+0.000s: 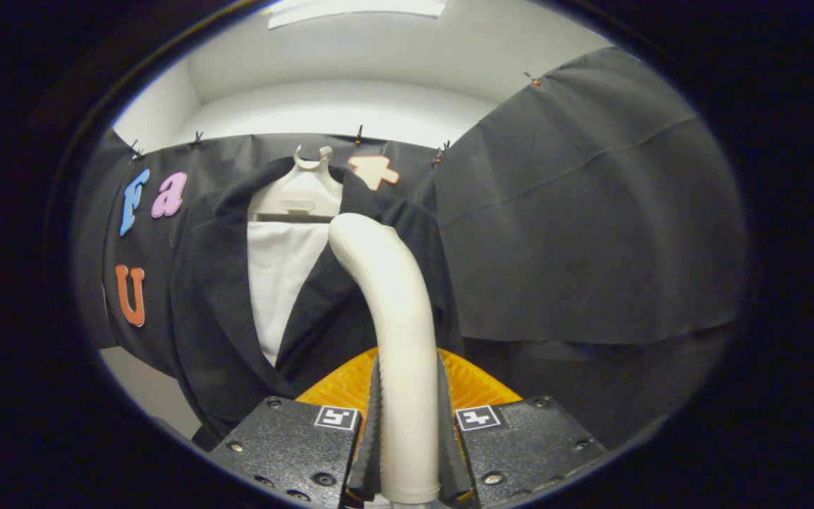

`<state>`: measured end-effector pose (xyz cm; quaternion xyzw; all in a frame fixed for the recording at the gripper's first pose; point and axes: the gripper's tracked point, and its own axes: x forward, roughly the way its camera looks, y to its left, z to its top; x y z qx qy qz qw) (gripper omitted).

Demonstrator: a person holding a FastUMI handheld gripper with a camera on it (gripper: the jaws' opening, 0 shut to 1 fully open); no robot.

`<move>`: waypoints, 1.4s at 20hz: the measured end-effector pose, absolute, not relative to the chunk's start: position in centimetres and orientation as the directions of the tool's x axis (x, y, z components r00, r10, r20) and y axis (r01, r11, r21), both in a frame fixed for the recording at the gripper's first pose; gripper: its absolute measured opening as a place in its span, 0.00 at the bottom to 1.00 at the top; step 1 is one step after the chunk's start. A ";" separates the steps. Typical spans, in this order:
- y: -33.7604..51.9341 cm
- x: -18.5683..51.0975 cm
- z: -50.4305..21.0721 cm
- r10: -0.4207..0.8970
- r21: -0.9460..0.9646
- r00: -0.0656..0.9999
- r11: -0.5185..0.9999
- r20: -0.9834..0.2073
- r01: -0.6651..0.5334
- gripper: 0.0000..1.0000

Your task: Iron the clothes twice with a garment steamer, once on the left side and once on the right side.

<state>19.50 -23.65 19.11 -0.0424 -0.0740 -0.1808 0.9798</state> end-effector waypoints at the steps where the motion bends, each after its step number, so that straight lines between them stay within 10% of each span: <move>1: -23.6 19.4 18.4 -0.352 -0.059 0.924 0.930 0.150 0.364 0.37; 28: -25.6 16.7 -1.1 -0.529 -0.057 0.824 0.846 -0.200 0.530 0.37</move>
